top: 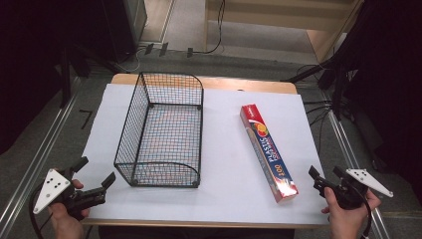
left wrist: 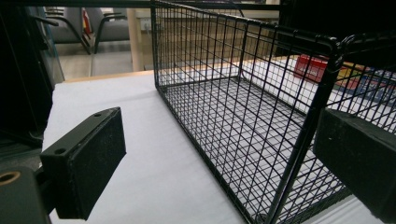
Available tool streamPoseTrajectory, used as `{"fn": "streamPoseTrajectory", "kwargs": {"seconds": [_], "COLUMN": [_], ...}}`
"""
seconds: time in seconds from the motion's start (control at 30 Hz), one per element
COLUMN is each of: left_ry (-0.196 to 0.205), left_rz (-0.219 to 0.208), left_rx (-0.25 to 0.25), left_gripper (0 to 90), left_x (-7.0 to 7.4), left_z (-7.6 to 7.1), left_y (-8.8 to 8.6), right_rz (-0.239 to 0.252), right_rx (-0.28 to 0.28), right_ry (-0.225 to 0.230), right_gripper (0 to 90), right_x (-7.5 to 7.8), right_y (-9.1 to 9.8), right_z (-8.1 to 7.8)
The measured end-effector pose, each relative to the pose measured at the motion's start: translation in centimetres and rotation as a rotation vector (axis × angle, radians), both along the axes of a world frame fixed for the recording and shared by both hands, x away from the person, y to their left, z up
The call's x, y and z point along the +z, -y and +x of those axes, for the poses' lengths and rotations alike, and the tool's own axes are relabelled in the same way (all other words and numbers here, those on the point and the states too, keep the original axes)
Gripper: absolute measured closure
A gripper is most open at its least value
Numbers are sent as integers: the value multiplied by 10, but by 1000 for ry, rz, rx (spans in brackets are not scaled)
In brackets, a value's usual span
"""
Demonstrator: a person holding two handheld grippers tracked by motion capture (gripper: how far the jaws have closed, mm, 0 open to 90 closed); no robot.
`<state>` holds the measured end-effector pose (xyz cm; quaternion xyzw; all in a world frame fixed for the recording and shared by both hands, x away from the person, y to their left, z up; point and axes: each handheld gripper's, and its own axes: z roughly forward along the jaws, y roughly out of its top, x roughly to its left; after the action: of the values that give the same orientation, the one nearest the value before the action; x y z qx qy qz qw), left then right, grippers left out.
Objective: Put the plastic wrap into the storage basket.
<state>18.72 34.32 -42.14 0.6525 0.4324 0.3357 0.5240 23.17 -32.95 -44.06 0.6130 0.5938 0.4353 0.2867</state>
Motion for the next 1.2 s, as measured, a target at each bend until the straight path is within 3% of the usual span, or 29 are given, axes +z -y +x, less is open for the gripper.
{"fn": "streamPoseTrajectory", "kwargs": {"seconds": [0.27, 0.53, 0.6, 0.73, 0.77, 0.8, 0.83, 1.0, 1.07, 1.1, 1.13, 1.2], "left_ry": [5, -5, -3, 1, 1, 1, 1, -2, -1, -1, -2, -3], "left_rz": [1, 11, 7, 0, -5, -5, -8, -2, 3, 3, 3, 5], "left_rx": [-3, 4, 10, 9, 8, 8, 5, 2, 3, 3, 5, 7], "left_gripper": [30, 29, 30, 30, 30, 30, 30, 30, 30, 30, 30, 29], "left_x": [1, -1, -1, -1, -1, -1, -1, -1, -1, -1, -1, -1], "left_z": [-2, -2, -3, -3, -3, -3, -2, -2, -2, -2, -2, -2], "left_y": [0, 0, -1, -3, -4, -4, -5, -3, -2, -2, -2, -2], "right_rz": [12, -71, -60, -84, -97, -97, -88, -109, -115, -115, -129, -134], "right_rx": [45, 98, 131, 180, 199, 199, 216, 245, 261, 261, 274, 279], "right_ry": [17, -8, -35, -87, -122, -122, -151, -213, -278, -278, -314, -343], "right_gripper": [160, 219, 270, 276, 286, 286, 309, 302, 290, 290, 271, 260], "right_x": [11, 21, 24, 26, 27, 27, 28, 29, 28, 28, 25, 24], "right_y": [-4, -25, -33, -44, -51, -51, -56, -65, -71, -71, -74, -76], "right_z": [-1, 8, 12, 16, 18, 18, 20, 27, 32, 32, 35, 38]}}
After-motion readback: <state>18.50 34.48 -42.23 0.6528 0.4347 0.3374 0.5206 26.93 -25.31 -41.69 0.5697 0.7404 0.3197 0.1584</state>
